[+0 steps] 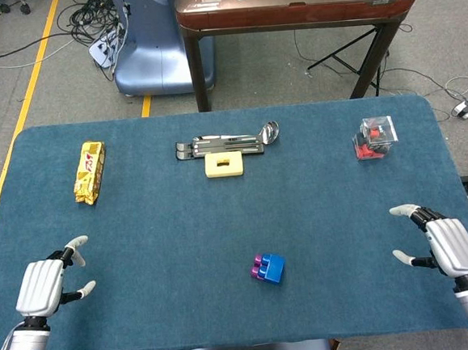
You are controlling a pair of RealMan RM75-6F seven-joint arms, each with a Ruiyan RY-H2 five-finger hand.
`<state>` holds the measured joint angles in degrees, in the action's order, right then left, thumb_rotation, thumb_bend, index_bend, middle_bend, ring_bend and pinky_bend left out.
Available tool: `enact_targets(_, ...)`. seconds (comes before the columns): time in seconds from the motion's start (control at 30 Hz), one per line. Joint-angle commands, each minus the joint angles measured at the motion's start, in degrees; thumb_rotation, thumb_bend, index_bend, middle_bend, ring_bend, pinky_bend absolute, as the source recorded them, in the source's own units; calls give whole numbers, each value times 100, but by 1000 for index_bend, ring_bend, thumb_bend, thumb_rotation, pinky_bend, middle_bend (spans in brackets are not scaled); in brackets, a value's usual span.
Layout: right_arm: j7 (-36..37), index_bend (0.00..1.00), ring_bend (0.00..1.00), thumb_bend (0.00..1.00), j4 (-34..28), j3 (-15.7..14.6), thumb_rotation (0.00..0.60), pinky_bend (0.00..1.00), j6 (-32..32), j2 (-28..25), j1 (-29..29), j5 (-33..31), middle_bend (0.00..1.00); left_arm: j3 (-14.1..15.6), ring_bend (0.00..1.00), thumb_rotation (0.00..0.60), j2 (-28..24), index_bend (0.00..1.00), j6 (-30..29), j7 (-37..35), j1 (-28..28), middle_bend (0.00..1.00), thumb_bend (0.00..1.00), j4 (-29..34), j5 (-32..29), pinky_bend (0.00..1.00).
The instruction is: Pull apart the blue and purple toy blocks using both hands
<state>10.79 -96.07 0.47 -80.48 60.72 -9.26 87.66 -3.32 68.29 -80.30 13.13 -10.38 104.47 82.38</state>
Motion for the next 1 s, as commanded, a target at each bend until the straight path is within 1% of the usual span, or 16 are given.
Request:
enact_targets(0.03, -14, 304, 285, 22, 14, 25, 600, 450, 43, 45, -34, 18, 297, 27, 457, 600, 33, 257, -30, 3, 23, 487, 24, 1, 16, 736)
enact_targets(0.27, -172, 304, 285, 37, -161, 86, 600, 459, 216, 40, -231, 214, 308, 52, 457, 600, 51, 257, -64, -64, 74, 486, 24, -57, -27, 736)
enact_targets(0.4, -444, 304, 313, 49, -389, 85, 600, 521, 406, 68, -429, 456, 364, 113, 457, 600, 80, 257, -91, -69, 110, 486, 24, -88, 36, 736)
enact_targets(0.47, -585, 304, 332, 49, -498, 100, 600, 536, 509, 87, -529, 533, 381, 133, 457, 600, 96, 257, -104, -76, 129, 487, 23, -109, 41, 736)
enact_targets(0.53, -719, 304, 380, 48, -607, 124, 600, 569, 590, 115, -606, 559, 415, 135, 457, 600, 117, 257, -129, -97, 149, 486, 23, -127, 39, 736)
enact_targets(0.57, -777, 304, 427, 44, -669, 134, 600, 595, 630, 133, -644, 572, 449, 136, 457, 600, 131, 257, -140, -111, 157, 486, 24, -139, 38, 736)
enact_targets(0.6, -843, 304, 494, 36, -760, 143, 600, 629, 684, 165, -690, 583, 505, 142, 457, 600, 147, 257, -149, -127, 167, 487, 24, -154, 42, 736)
enact_targets(0.63, -900, 304, 533, 30, -831, 150, 600, 651, 722, 196, -721, 586, 542, 148, 457, 600, 157, 257, -155, -138, 174, 487, 24, -165, 47, 736)
enact_targets(0.7, -1049, 304, 652, 7, -985, 167, 600, 735, 806, 276, -785, 570, 662, 160, 457, 600, 178, 257, -166, -160, 188, 487, 24, -188, 59, 736)
enact_targets(0.73, -1102, 304, 679, 3, -1013, 174, 600, 755, 814, 287, -788, 537, 689, 160, 457, 600, 183, 257, -169, -165, 191, 487, 24, -196, 65, 736)
enact_targets(0.77, -1370, 304, 714, 0, -1093, 92, 600, 785, 1023, 361, -881, 636, 726, 185, 457, 600, 171, 257, -171, -164, 197, 486, 24, -224, 104, 736)
enact_targets(0.83, -1708, 302, 774, 0, -1212, 102, 600, 835, 1158, 494, -948, 577, 789, 187, 457, 600, 171, 257, -178, -217, 210, 486, 24, -253, 103, 736)
enact_targets(0.9, -2020, 272, 833, 0, -1315, 134, 600, 882, 1288, 671, -1030, 500, 850, 188, 457, 600, 169, 257, -175, -266, 218, 486, 24, -289, 96, 736)
enact_targets(1.0, -2406, 220, 892, 0, -1407, 192, 600, 925, 1492, 912, -1176, 389, 909, 198, 457, 600, 159, 257, -169, -301, 226, 486, 24, -323, 108, 735)
